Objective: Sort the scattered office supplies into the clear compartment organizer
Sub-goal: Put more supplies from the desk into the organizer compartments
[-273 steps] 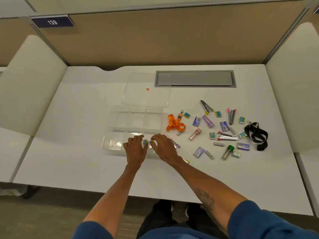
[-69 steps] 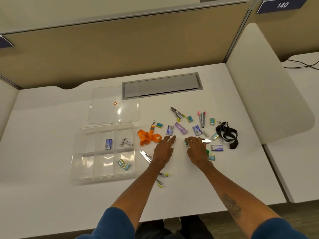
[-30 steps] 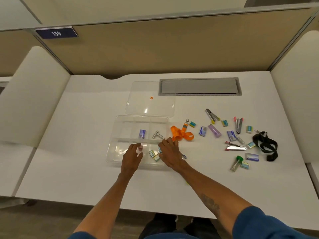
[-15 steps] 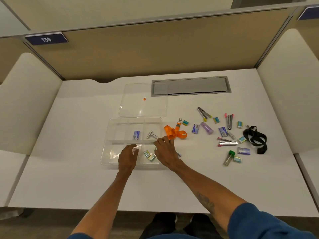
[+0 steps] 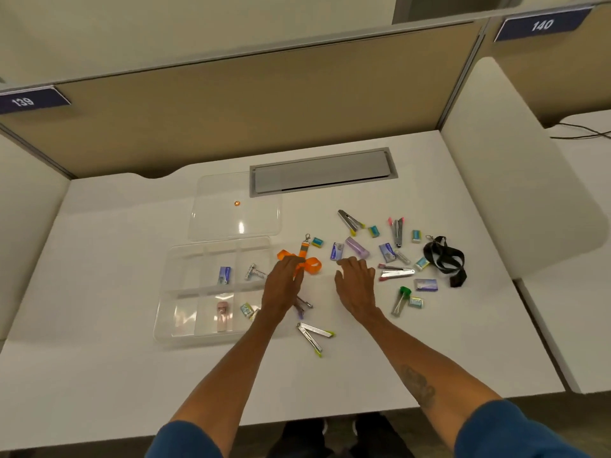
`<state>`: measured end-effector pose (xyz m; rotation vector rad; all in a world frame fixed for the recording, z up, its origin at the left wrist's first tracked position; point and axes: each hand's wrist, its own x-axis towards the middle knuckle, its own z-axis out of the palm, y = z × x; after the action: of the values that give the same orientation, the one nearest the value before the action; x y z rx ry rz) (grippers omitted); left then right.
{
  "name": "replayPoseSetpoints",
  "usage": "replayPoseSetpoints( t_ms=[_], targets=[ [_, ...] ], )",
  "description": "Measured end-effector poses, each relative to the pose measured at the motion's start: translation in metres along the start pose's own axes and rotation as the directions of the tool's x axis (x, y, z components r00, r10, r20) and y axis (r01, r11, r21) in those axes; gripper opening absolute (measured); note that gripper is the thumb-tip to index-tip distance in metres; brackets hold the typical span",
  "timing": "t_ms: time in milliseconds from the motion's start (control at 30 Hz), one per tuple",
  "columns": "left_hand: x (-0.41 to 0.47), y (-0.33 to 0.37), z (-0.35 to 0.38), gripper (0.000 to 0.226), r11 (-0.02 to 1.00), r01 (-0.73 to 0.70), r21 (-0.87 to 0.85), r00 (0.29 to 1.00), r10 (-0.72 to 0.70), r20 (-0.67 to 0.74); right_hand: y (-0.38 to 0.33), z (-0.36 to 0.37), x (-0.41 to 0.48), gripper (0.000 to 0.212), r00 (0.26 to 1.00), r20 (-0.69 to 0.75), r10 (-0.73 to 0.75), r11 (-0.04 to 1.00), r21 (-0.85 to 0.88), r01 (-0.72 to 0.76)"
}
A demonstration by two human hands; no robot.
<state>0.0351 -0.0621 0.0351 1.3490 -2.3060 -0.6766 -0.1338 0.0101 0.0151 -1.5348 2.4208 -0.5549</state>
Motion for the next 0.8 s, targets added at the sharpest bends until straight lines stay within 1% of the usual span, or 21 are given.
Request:
replayPoseSetpoints(
  t_ms=[133, 233, 300, 367, 467, 567, 700, 800],
  targets=[
    [0.027, 0.030, 0.031, 0.029, 0.999, 0.019, -0.026, 0.996, -0.016, 0.089, 0.032, -0.011, 0.020, 0.025, 0.993, -0.038, 0.113, 0.994, 0.017, -0.112],
    [0.046, 0.045, 0.053, 0.034, 0.998, 0.051, -0.031, 0.989, -0.046, 0.138, 0.045, -0.016, 0.037, 0.024, 0.990, -0.010, 0.141, 0.990, 0.026, -0.141],
    [0.059, 0.051, 0.067, 0.035, 0.996, 0.084, -0.003, 0.981, -0.082, 0.178, 0.051, -0.017, 0.046, 0.028, 0.988, 0.018, 0.152, 0.987, 0.045, -0.153],
    [0.068, 0.054, 0.078, 0.038, 0.996, 0.083, 0.046, 0.975, -0.090, 0.205, 0.052, -0.018, 0.053, 0.032, 0.991, 0.051, 0.127, 0.990, 0.053, -0.130],
    [0.076, 0.057, 0.091, 0.053, 0.993, 0.059, 0.103, 0.962, -0.084, 0.260, 0.055, -0.012, 0.062, 0.034, 0.991, 0.089, 0.097, 0.993, 0.054, -0.102],
    [0.083, 0.057, 0.103, 0.058, 0.985, 0.057, 0.161, 0.951, -0.102, 0.290, 0.060, -0.005, 0.067, 0.033, 0.989, 0.128, 0.069, 0.997, 0.031, -0.074],
    [0.086, 0.058, 0.113, 0.049, 0.981, 0.083, 0.177, 0.955, -0.129, 0.268, 0.062, -0.004, 0.070, 0.025, 0.983, 0.183, 0.032, 0.998, 0.044, -0.041],
    [0.086, 0.057, 0.114, 0.044, 0.986, 0.085, 0.142, 0.961, -0.118, 0.250, 0.063, -0.002, 0.071, 0.023, 0.983, 0.181, 0.025, 0.997, 0.073, -0.038]
  ],
)
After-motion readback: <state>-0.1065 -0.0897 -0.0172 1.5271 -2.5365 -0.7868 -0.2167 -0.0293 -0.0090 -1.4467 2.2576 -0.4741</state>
